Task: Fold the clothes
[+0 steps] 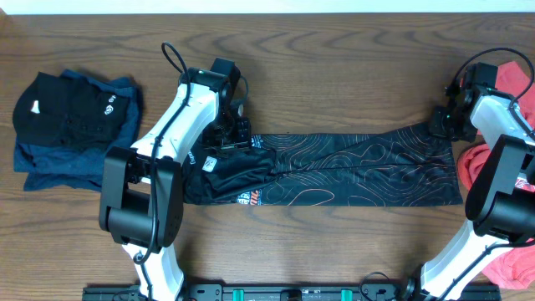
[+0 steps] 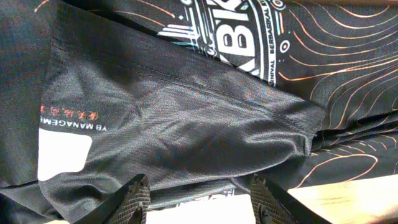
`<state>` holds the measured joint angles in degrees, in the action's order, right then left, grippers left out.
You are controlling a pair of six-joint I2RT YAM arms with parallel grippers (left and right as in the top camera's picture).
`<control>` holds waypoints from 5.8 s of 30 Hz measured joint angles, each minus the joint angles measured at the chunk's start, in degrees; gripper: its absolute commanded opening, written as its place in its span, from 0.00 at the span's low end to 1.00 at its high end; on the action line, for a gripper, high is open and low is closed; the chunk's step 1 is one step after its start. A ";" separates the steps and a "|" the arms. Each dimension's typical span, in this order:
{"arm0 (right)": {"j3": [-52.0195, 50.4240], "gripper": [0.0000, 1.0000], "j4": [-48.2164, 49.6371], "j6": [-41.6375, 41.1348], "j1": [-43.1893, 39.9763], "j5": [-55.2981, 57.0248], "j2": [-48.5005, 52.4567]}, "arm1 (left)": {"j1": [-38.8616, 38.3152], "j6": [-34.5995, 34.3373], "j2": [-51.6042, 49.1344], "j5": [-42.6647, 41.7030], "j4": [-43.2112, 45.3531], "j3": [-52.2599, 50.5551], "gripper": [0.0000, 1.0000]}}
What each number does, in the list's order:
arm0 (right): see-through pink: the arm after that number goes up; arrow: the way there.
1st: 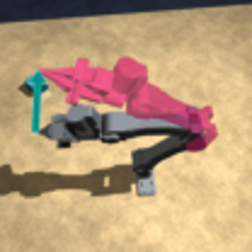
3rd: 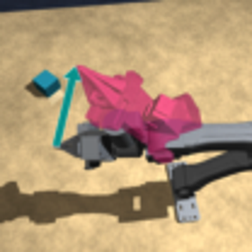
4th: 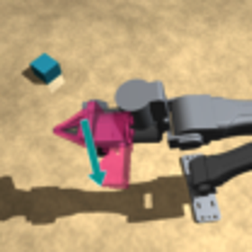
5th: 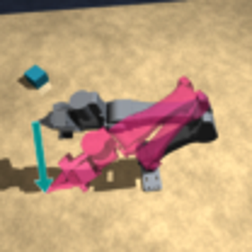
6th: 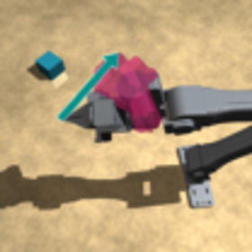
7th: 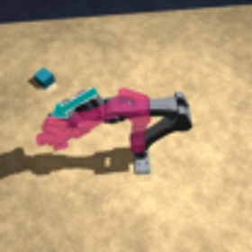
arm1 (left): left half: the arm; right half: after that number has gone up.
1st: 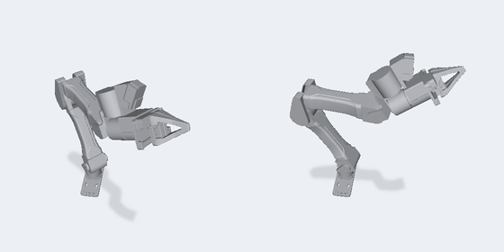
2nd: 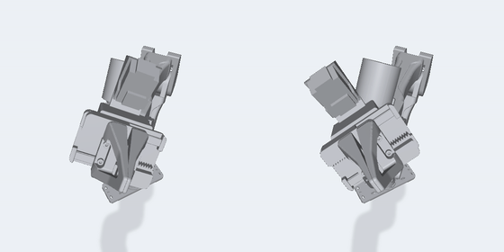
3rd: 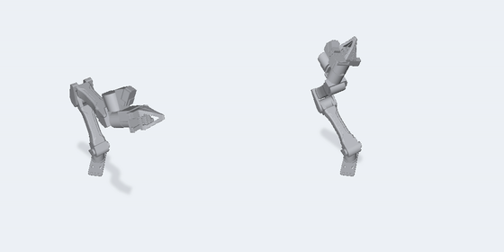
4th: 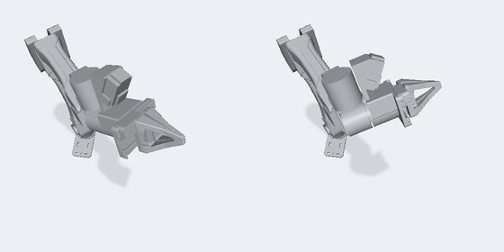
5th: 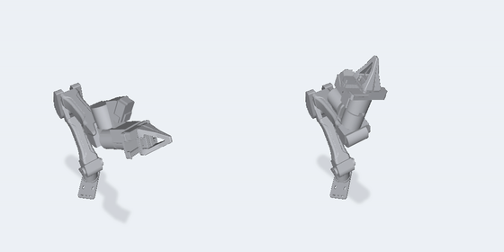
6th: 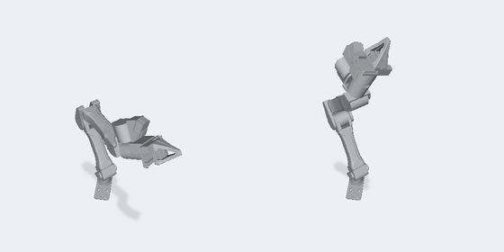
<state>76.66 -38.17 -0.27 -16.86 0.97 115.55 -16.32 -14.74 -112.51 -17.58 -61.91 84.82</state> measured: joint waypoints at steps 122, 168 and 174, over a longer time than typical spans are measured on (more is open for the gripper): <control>2.23 0.01 -24.92 -4.42 28.94 1.16 -12.39 | 5.99 0.22 1.20 0.00 -2.99 0.00 0.55; 0.90 0.40 -24.57 -11.56 37.62 0.46 -9.05 | 5.99 0.22 1.20 0.00 -2.99 0.00 0.55; -4.09 0.40 -22.32 -11.93 37.62 2.21 -9.05 | 5.99 0.22 1.20 0.00 -2.97 0.00 0.55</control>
<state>72.58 -60.49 -12.21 20.75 3.18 106.50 -10.33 -14.52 -111.31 -17.58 -64.88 84.82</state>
